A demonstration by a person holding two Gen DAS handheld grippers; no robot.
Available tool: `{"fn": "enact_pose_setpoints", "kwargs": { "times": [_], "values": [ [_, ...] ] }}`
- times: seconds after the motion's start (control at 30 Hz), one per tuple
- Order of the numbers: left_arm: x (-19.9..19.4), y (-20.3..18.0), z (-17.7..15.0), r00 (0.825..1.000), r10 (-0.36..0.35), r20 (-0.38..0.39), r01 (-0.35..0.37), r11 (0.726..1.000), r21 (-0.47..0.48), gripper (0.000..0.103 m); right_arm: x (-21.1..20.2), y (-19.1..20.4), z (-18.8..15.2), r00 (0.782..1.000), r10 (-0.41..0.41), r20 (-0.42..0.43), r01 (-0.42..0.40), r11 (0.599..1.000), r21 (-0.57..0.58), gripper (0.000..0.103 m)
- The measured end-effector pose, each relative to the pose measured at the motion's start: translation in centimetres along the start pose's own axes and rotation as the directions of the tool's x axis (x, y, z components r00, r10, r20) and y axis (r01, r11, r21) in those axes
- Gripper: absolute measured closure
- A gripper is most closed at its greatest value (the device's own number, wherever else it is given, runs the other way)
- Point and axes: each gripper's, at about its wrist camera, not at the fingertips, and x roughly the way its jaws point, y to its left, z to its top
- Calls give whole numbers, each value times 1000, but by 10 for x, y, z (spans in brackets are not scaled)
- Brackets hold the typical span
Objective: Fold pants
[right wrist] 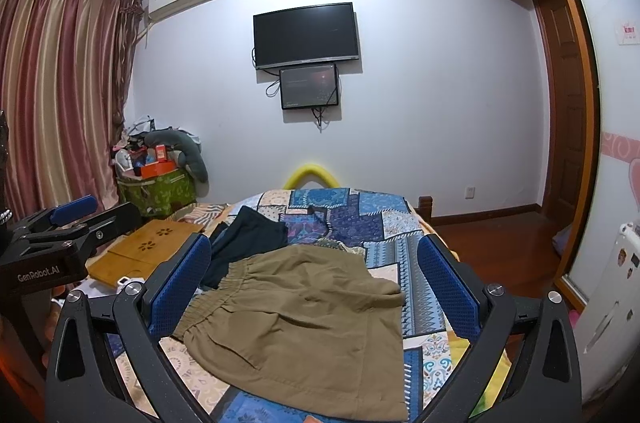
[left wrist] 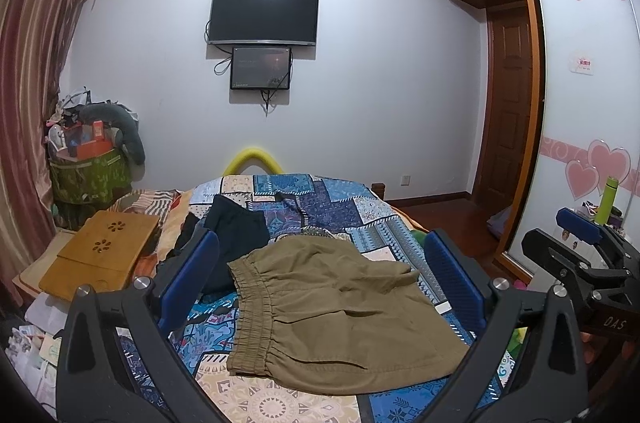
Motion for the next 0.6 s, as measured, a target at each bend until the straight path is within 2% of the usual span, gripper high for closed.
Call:
{"fn": "enact_pose_setpoints", "kwargs": {
  "times": [0.6],
  "values": [
    [-4,-4,-4,1000,5,15,-6,1000,21,0,-2,0,3,1000,-3,3,3,1000,-3,0]
  ]
}}
